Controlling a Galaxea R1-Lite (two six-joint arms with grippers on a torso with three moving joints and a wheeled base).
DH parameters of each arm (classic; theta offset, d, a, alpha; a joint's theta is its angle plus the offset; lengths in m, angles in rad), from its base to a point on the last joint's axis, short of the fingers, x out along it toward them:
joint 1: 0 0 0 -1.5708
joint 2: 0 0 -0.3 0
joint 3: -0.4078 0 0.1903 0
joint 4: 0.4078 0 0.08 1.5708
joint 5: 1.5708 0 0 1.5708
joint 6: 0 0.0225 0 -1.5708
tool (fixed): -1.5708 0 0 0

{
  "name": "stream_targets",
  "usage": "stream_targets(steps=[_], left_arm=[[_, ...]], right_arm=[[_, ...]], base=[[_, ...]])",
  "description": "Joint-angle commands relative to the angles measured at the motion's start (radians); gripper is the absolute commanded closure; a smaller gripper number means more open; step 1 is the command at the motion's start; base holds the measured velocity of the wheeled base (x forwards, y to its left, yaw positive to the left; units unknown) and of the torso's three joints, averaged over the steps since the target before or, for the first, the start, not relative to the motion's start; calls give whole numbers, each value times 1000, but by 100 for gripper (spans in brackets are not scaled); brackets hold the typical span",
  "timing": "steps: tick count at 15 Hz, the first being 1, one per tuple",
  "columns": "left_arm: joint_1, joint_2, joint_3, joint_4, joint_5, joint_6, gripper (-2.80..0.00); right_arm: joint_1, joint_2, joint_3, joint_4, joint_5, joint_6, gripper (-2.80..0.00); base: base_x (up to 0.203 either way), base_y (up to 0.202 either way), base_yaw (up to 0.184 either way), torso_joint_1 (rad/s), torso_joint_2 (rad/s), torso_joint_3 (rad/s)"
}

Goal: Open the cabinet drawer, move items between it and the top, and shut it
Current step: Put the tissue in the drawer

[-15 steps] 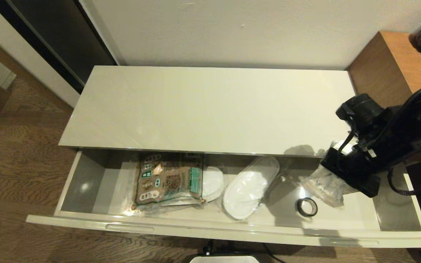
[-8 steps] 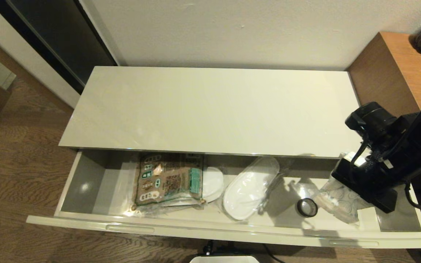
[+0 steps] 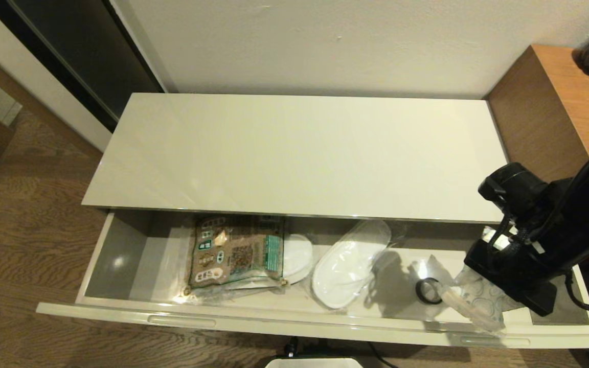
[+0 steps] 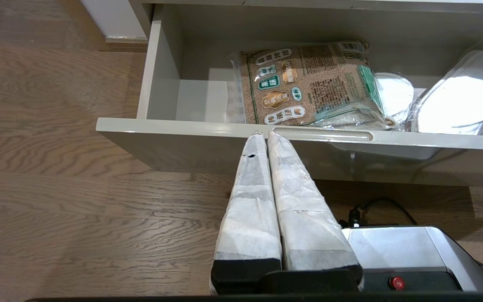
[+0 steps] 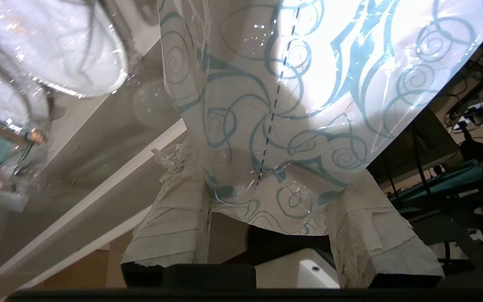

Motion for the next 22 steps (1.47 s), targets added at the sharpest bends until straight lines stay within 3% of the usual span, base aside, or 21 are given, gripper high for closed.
stream_targets(steps=[1,4,10,19,20,21,22], left_arm=[[0,2,0,0,0,0,0],[0,2,0,0,0,0,0],[0,2,0,0,0,0,0],[0,2,0,0,0,0,0],[0,2,0,0,0,0,0],[0,2,0,0,0,0,0],[0,2,0,0,0,1,0]], right_arm=[[-5,74,8,-34,-3,5,0],[-13,178,-39,-115,-7,0,0],[-16,263,-257,-123,-11,-28,0],[-14,324,-301,-121,-38,-61,0],[-13,324,-299,-121,-41,-59,-178],[-14,323,-296,-121,-41,-59,-280],[-13,323,-298,-118,-41,-58,-280]], base=[[0,0,0,0,0,0],[0,0,0,0,0,0],[0,0,0,0,0,0],[0,0,0,0,0,0],[0,0,0,0,0,0],[0,0,0,0,0,0],[0,0,0,0,0,0]])
